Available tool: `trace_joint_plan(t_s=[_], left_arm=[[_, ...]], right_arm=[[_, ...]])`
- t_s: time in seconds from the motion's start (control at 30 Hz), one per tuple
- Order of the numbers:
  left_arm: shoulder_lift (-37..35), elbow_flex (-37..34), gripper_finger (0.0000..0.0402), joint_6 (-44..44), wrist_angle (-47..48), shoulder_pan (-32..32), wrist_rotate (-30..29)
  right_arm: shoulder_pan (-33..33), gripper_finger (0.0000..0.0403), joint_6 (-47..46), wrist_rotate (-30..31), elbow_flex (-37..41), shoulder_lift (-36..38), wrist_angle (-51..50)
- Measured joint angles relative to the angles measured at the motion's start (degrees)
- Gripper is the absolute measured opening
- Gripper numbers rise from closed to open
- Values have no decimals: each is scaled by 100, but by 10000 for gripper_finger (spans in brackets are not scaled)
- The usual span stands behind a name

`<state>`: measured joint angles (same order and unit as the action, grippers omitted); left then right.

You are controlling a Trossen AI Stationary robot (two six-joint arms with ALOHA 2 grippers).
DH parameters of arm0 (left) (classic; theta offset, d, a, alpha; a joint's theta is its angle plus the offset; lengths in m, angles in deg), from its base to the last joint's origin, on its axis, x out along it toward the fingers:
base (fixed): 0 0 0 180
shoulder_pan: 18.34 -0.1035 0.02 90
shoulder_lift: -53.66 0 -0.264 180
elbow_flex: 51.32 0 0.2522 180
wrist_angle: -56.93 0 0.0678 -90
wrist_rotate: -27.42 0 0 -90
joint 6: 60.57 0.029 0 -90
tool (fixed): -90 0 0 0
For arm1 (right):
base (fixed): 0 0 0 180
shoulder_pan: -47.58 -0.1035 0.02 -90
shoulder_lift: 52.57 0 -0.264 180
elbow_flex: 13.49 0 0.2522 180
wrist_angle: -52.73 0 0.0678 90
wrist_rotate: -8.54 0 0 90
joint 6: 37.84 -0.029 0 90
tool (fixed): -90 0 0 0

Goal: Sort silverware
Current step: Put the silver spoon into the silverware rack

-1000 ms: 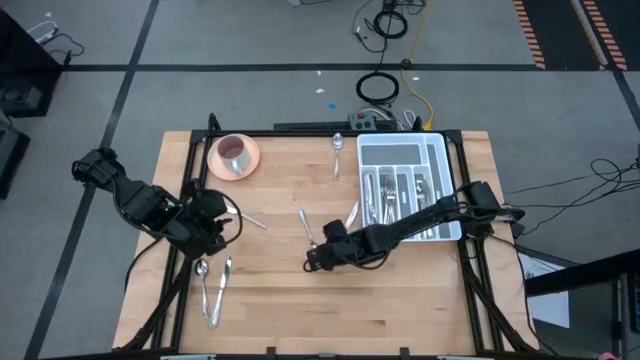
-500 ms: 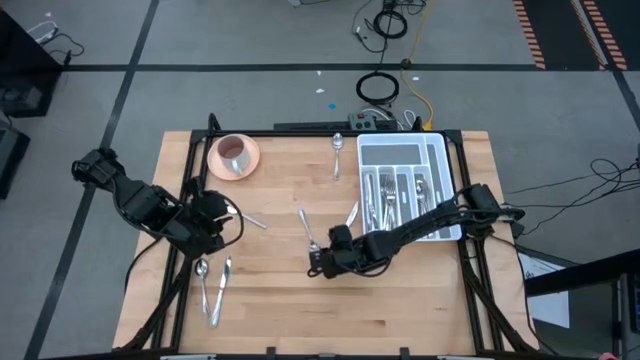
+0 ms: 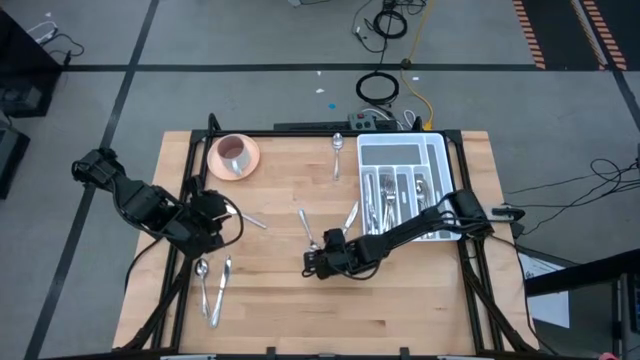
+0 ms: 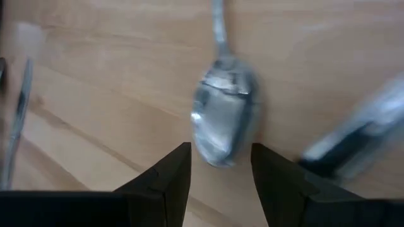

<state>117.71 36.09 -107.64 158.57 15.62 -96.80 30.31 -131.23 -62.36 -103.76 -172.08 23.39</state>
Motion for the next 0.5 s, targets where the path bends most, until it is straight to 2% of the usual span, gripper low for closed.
trace_joint_plan(t_s=[0.13,0.23,0.33,0.43,0.5], left_arm=[[-2,0,153,110,9,-2,-115],[2,0,153,148,12,0,-192],[-4,0,153,151,10,-1,-226],[-4,0,153,251,11,0,-231],[-4,0,153,293,12,-2,-236]], right_arm=[[93,153,-26,-127,-17,-215,460],[150,135,-124,-233,-22,-308,476],[182,92,-175,-240,-28,-327,272],[219,32,-150,-292,-22,-334,186],[238,10,-23,-314,-20,-337,174]])
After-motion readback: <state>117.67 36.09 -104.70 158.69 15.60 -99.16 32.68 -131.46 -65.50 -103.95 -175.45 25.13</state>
